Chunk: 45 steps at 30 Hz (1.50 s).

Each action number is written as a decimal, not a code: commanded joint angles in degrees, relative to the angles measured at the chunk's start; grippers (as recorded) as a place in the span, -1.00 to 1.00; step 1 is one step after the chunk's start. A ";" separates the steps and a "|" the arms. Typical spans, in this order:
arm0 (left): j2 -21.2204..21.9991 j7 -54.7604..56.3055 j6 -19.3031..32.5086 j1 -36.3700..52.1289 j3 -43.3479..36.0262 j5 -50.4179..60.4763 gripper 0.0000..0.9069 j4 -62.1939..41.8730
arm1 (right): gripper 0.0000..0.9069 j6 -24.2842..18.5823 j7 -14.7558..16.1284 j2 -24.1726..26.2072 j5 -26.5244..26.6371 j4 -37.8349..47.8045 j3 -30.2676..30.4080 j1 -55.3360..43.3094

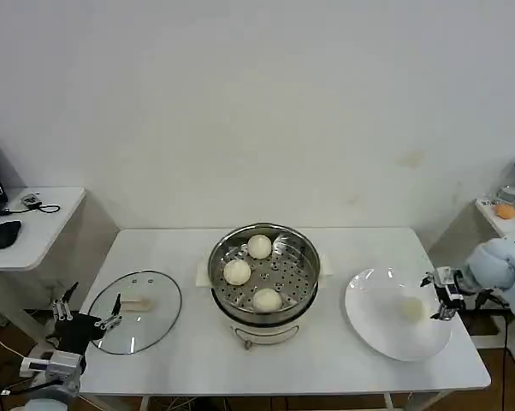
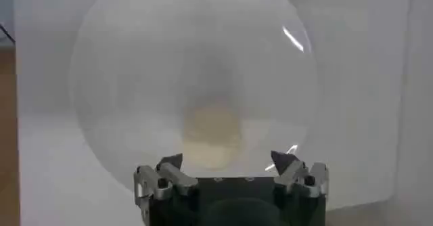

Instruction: Take steamed baozi put them in steamer then cover it.

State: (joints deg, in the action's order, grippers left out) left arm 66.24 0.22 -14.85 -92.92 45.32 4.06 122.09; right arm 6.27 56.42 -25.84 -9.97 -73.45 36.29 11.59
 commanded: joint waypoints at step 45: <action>-0.43 0.16 -0.23 -0.14 1.85 -0.44 1.00 1.09 | 0.38 14.76 0.11 -8.87 14.56 -12.93 14.61 -36.79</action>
State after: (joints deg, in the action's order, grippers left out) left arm 65.89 0.33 -15.08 -92.83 46.96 3.61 122.93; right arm 13.53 58.68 -29.92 -3.57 -78.77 43.88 -8.30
